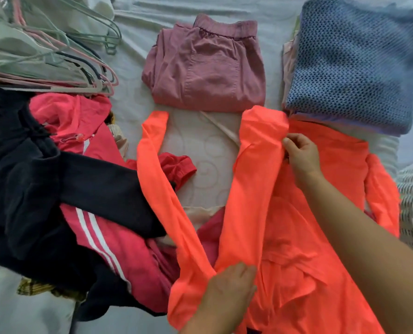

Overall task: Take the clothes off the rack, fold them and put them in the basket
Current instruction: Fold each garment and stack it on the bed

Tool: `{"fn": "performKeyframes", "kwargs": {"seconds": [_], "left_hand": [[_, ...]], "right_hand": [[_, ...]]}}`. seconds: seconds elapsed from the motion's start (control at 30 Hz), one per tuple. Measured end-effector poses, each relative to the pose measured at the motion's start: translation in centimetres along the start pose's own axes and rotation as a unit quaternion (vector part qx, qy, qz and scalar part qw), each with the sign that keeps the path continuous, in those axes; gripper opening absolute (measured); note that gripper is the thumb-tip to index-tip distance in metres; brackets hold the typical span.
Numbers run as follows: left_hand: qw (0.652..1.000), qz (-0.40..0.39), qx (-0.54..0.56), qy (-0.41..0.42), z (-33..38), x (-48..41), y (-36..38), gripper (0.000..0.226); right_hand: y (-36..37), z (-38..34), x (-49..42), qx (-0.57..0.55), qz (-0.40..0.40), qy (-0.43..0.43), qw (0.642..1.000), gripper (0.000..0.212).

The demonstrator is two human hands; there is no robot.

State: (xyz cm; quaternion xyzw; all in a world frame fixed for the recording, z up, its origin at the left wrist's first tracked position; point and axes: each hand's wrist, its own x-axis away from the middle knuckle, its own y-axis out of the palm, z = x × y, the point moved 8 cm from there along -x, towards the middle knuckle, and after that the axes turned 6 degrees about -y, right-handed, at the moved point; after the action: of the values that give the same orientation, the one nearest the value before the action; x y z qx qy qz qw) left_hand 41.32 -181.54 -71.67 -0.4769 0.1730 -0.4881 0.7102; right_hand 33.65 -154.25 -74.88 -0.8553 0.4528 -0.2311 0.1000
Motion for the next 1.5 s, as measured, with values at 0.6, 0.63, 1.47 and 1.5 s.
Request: {"fn": "performKeyframes", "kwargs": {"seconds": [0.6,0.63,1.47,1.5], "left_hand": [[0.736,-0.027,0.400,-0.545,-16.0,4.3,-0.2,0.037],[0.754,-0.030,0.378,-0.537,-15.8,4.6,0.0,0.040],[0.894,-0.122,0.106,-0.418,-10.2,6.7,0.5,0.058],[0.884,-0.126,0.147,-0.426,-10.5,6.6,0.5,0.042]], "right_hand": [[7.7,8.3,24.6,0.306,-0.434,0.024,0.847,0.034],[7.6,8.5,24.9,0.297,-0.445,0.036,0.844,0.033],[2.4,9.3,22.4,0.086,-0.383,0.013,0.920,0.006],[2.3,9.1,22.5,0.084,-0.379,0.012,0.921,0.012]]}}
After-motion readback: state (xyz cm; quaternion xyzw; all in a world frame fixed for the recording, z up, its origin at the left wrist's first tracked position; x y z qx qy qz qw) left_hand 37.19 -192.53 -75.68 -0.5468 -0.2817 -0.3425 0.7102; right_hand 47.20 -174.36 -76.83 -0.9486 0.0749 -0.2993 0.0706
